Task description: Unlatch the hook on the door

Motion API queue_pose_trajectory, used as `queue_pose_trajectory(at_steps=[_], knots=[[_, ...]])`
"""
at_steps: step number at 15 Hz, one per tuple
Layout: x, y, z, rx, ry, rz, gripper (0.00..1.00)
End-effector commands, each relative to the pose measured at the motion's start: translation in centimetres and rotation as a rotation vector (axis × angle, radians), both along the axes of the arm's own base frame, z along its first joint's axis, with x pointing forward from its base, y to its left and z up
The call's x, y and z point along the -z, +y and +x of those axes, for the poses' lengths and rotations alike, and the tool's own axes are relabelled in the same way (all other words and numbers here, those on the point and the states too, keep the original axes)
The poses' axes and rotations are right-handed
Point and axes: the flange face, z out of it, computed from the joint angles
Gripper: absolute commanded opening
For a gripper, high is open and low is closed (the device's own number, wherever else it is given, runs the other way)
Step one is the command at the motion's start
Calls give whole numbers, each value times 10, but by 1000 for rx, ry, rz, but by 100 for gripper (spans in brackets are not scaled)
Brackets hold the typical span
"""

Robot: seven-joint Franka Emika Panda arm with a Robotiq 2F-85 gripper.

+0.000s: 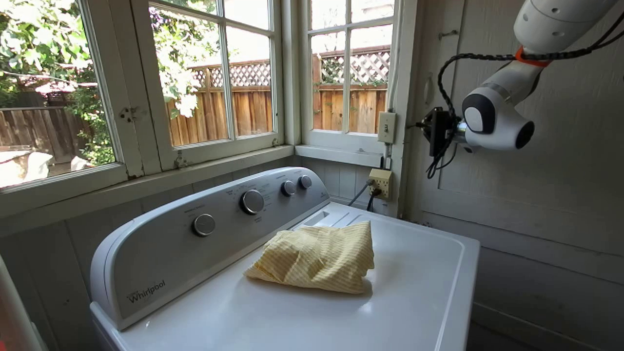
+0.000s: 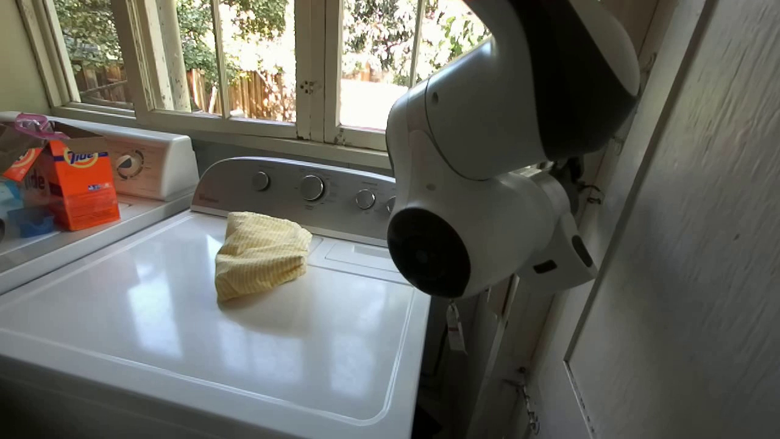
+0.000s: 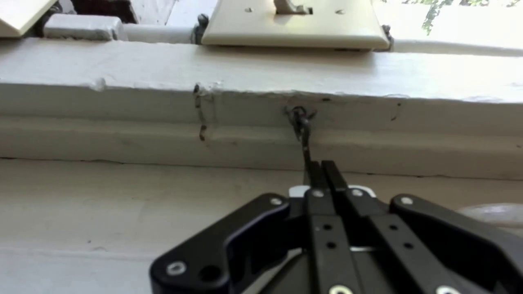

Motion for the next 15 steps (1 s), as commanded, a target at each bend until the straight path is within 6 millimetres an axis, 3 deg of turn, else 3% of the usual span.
queue_pose_trajectory(at_steps=[1, 10, 11, 13, 15], knots=[[-19, 9, -13, -7, -21, 1, 1], [-39, 18, -29, 37, 43, -11, 2], [-41, 17, -30, 41, 51, -22, 28], [-45, 17, -30, 44, 51, -24, 30], [-48, 19, -27, 36, 55, -34, 45]])
